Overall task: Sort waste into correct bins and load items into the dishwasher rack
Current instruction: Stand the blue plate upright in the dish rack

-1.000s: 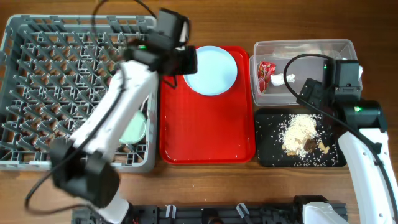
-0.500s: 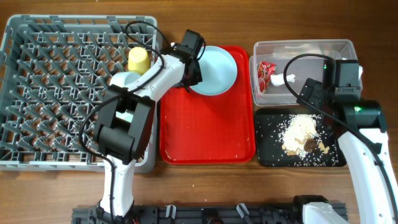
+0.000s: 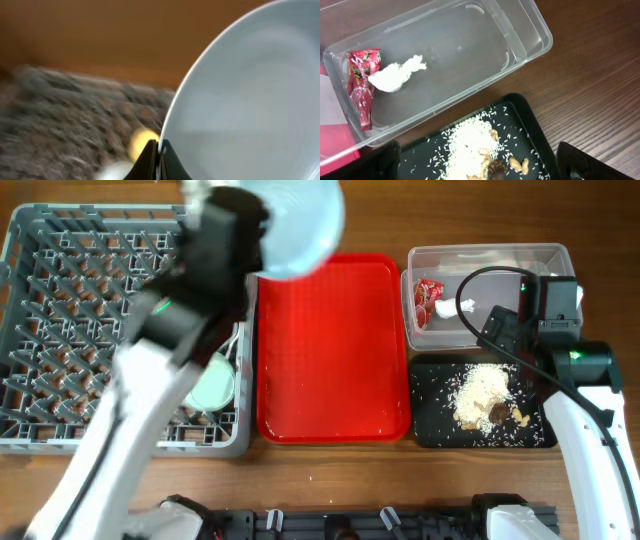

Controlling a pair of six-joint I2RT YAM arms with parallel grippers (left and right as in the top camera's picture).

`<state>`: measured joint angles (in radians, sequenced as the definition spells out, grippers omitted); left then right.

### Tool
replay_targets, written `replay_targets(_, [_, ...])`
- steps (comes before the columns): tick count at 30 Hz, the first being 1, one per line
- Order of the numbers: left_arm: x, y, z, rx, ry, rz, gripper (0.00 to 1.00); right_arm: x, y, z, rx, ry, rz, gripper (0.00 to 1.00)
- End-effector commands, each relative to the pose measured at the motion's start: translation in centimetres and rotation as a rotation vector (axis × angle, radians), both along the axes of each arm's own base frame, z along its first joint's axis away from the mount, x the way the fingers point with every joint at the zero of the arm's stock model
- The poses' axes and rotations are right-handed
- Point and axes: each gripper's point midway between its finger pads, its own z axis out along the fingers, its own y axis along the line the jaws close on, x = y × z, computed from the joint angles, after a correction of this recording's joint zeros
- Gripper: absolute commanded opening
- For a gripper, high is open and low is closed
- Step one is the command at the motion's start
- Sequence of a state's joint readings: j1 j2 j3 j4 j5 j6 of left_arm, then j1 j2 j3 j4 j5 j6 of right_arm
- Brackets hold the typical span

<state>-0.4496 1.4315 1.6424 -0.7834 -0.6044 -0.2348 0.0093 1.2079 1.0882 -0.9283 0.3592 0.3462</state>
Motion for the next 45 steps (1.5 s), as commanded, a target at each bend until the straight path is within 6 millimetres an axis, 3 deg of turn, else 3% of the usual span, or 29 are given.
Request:
replay_targets(1, [-2.4,8.8,5.4,0.344,-0.070,0.263,0.04,0.3,-0.1,0.6,0.000,-0.016,0.001,1.00])
replay_targets(4, [-1.5,13.5,4.7,0.572,0.079,0.306,0.04,0.3,-0.1,0.6,0.001,-0.016,0.001,1.00])
replay_targets(6, [-1.2,16.5,2.6,0.705,0.240,0.361,0.04,0.3,-0.1,0.6,0.000,-0.016,0.001,1.00])
replay_targets(8, [-1.2,18.1,0.8,0.786,0.361,0.420,0.04,0.3,-0.1,0.6,0.001,-0.016,0.001,1.00])
replay_targets(9, [-0.5,18.2,-1.4,0.821,0.447,0.398,0.04,0.3,-0.1,0.6,0.000,-0.016,0.001,0.99])
replay_targets(14, [1.5,17.1,-6.9,0.893,0.619,0.307,0.04,0.3,-0.1,0.6,0.001,-0.016,0.001,1.00])
replay_targets(15, [2.0,16.7,-8.9,0.906,0.671,0.282,0.04,0.3,-0.1,0.6,0.000,-0.016,0.001,1.00])
replay_targets(21, [3.1,15.4,-12.9,0.949,0.762,0.208,0.04,0.3,-0.1,0.6,0.000,-0.016,0.001,1.00])
replay_targets(25, [3.6,12.8,-15.9,0.899,0.754,0.108,0.04,0.3,-0.1,0.6,0.001,-0.016,0.001,1.00])
replay_targets(28, [3.9,10.2,-16.2,0.845,0.687,0.092,0.11,0.3,-0.1,0.6,0.000,-0.016,0.001,1.00])
replay_targets(31, [3.7,6.0,-17.3,0.810,0.669,-0.029,0.16,0.3,-0.1,0.6,0.001,-0.016,0.001,1.00])
replay_targets(33, [2.7,2.0,-19.3,0.744,0.704,-0.203,0.29,0.3,-0.1,0.6,0.000,-0.016,0.001,1.00])
replay_targets(35, [1.5,-1.2,-20.7,0.673,0.721,-0.314,0.29,0.3,-0.1,0.6,0.000,-0.016,0.001,1.00])
replay_targets(38, [1.4,-1.4,-19.5,0.550,0.637,-0.169,0.31,0.3,-0.1,0.6,0.001,-0.016,0.001,1.00])
replay_targets(41, [1.3,-0.1,-18.2,0.317,0.583,-0.079,0.49,0.3,-0.1,0.6,0.000,-0.016,0.001,1.00])
replay_targets(43, [0.5,-1.2,-17.4,-0.040,0.596,-0.192,0.59,0.3,-0.1,0.6,0.001,-0.016,0.001,1.00])
replay_targets(44, [-0.5,-3.4,-16.3,-0.275,0.613,-0.343,0.77,0.3,-0.1,0.6,0.001,-0.016,0.001,1.00])
replay_targets(45, [-1.0,-4.0,-15.2,-0.387,0.608,-0.408,0.97,0.3,-0.1,0.6,0.000,-0.016,0.001,1.00])
